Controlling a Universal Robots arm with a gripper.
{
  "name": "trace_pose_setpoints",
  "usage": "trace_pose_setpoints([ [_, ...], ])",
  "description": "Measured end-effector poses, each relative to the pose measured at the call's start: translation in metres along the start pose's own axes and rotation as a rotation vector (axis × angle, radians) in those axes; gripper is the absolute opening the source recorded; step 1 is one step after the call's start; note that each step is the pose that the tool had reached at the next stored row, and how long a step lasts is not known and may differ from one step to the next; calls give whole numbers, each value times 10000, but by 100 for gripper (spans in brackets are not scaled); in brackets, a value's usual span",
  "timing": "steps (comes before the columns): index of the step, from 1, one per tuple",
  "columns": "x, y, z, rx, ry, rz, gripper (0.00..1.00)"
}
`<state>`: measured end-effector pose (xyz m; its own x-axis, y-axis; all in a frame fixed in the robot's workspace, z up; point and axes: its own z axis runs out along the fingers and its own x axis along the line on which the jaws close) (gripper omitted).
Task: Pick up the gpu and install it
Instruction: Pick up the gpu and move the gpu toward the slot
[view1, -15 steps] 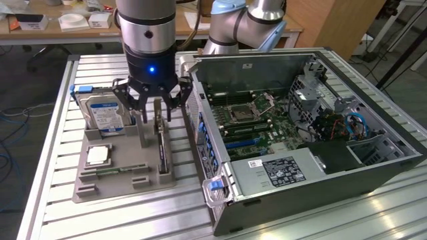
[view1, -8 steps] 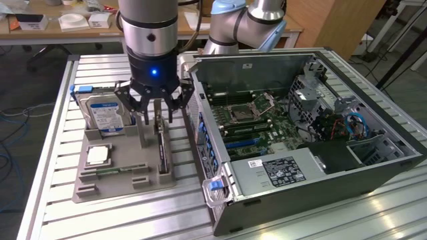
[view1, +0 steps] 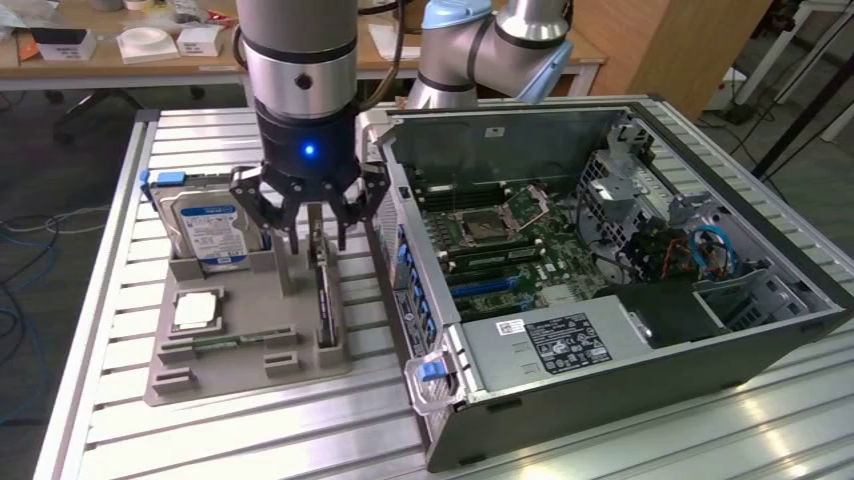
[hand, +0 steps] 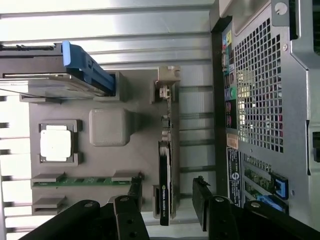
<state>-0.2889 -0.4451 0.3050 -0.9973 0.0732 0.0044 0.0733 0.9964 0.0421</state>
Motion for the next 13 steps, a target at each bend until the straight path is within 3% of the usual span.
trace_pose_setpoints([
  [13,-5,-76,117,0,0,2,53],
])
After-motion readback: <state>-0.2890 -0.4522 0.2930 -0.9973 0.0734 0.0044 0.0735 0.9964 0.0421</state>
